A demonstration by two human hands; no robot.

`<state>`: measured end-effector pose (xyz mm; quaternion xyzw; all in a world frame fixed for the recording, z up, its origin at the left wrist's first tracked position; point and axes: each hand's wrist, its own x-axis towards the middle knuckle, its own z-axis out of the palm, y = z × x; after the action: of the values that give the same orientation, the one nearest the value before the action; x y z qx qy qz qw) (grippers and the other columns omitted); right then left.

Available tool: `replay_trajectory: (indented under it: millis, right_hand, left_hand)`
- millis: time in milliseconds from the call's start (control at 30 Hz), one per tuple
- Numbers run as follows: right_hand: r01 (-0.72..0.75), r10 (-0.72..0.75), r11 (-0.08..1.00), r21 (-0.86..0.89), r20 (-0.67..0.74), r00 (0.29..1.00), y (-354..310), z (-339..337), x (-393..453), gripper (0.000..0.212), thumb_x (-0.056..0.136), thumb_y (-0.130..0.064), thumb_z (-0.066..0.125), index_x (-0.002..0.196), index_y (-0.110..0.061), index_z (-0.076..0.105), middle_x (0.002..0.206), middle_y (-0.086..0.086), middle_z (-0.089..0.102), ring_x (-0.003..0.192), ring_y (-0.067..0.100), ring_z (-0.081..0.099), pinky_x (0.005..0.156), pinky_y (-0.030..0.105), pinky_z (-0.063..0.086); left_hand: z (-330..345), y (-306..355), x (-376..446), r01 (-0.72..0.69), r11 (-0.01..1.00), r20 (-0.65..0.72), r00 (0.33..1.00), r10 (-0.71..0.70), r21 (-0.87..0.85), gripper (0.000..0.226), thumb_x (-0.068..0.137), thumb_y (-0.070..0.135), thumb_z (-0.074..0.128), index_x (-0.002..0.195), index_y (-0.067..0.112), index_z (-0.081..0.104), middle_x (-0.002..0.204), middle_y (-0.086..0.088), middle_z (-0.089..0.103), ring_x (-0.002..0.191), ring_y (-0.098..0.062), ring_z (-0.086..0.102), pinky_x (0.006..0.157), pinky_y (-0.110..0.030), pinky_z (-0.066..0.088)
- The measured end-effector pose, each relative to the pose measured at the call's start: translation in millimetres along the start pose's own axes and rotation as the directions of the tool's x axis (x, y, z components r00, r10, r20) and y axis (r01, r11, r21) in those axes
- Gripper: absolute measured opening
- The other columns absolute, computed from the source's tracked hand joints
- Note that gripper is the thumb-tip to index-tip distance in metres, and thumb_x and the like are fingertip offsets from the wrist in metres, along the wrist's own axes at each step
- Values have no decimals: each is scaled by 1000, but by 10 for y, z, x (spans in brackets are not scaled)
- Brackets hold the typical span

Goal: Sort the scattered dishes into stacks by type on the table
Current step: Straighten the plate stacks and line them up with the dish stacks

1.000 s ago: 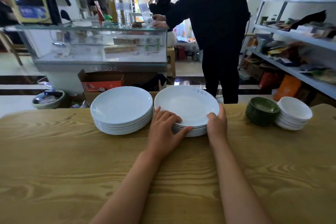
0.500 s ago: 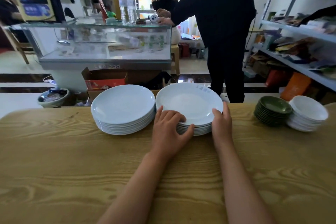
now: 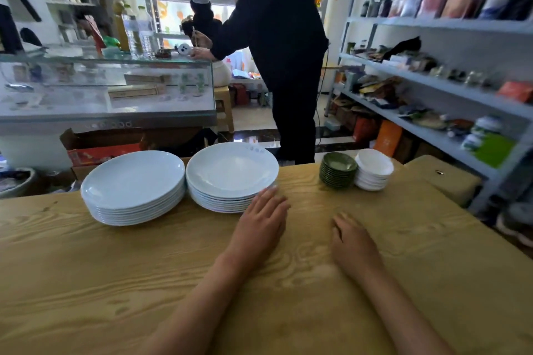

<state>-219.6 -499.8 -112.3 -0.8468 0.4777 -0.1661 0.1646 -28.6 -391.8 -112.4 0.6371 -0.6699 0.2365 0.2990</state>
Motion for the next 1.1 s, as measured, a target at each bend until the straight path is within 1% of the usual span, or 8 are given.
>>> replay_trajectory:
  millis: [133,267,500,633,700,833,933,1100]
  right_hand:
    - [-51,55,997,54,-80,995,275,-167,-36,45,98,-18,44,141,-6,44,149,11,42,138,21,35,112,27,24]
    - [-87,150,962,259,-233,961,316,-163,87,42,96,-17,49,138,-11,49,136,9,54,124,23,50,102,30,38]
    - [-9,217,840,542,-321,922,353,-146,558,40,96,-15,51,137,-18,50,131,2,59,117,17,55,95,26,42]
    - [44,217,751,659,-309,926,387,-97,816,47,95,-12,55,141,-20,46,134,-4,55,114,5,52,96,21,42]
    - [82,164,753,653,-307,938,384,-21,921,51,94,-13,56,143,-21,43,142,-3,50,125,9,49,105,30,42]
    - [56,150,742,668,-247,957,363,81,1063,64,94,-6,51,150,-26,29,153,-4,35,138,10,35,113,38,35]
    - [11,188,698,716,-198,962,335,106,1111,72,92,3,46,153,-28,21,155,-3,31,140,13,33,114,39,33]
    - [23,160,666,746,-174,972,263,126,1119,79,85,13,44,151,-25,26,154,0,34,138,14,36,113,41,35]
  left_hand:
    - [292,391,265,-11,999,154,988,17,-36,33,97,23,50,129,16,54,139,-6,51,137,-24,36,110,-41,38]
    - [584,543,586,142,986,306,946,-109,-85,44,100,29,45,142,22,36,154,-4,27,144,-24,21,113,-42,33]
    - [1092,381,1065,343,893,141,939,-314,-291,45,100,18,43,143,22,35,157,-2,22,138,-24,35,104,-42,44]
    - [1270,264,1258,384,834,89,920,-382,-397,44,102,36,36,145,27,36,157,3,24,140,-15,28,108,-31,31]
    - [1336,237,1340,439,768,144,894,-423,-466,48,101,42,34,147,30,32,158,2,21,143,-12,20,108,-28,23]
    - [1376,238,1456,476,694,226,876,-425,-539,46,101,41,35,145,28,37,154,1,29,140,-13,27,111,-32,29]
    - [1334,332,1422,471,730,262,882,-391,-496,42,102,32,39,141,17,45,150,-2,31,134,-15,34,106,-25,31]
    - [1185,348,1375,555,726,320,831,-456,-406,43,101,31,41,142,16,41,153,-2,28,134,-20,36,111,-38,35]
